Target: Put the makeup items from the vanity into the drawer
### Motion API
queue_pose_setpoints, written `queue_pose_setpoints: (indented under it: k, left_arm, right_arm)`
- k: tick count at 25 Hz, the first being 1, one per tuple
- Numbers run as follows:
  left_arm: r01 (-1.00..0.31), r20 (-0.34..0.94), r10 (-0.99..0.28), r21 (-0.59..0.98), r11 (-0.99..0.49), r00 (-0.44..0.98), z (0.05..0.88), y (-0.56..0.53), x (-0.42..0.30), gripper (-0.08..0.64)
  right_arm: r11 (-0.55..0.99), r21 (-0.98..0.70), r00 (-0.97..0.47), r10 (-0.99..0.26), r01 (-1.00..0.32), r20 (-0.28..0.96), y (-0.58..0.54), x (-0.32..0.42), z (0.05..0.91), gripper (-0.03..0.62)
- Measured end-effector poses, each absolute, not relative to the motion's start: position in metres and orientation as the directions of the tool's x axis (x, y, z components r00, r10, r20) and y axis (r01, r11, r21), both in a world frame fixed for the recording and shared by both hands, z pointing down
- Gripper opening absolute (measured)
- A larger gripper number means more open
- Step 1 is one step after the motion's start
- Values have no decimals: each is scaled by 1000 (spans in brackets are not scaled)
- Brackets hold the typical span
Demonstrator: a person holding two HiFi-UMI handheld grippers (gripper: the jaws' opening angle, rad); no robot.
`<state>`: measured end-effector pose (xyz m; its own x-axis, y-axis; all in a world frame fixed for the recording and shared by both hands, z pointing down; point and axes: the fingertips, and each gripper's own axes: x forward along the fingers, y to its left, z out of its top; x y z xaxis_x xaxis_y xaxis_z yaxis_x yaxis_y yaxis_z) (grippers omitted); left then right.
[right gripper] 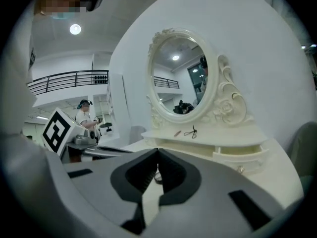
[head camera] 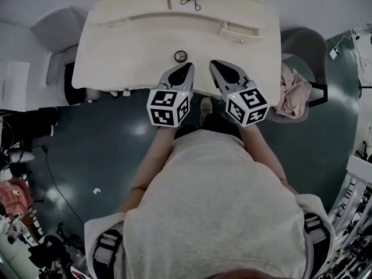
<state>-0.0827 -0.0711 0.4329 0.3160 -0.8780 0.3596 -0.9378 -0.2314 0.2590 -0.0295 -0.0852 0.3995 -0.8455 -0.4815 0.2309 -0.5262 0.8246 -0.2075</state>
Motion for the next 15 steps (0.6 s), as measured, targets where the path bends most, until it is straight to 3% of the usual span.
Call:
queue_pose_setpoints:
  k: [15]
  left_arm:
    - [-968, 377, -913, 243, -68, 159, 438, -132, -102, 9]
  right_arm:
    - [861, -189, -868, -417, -472, 270, -164, -30, 410, 9]
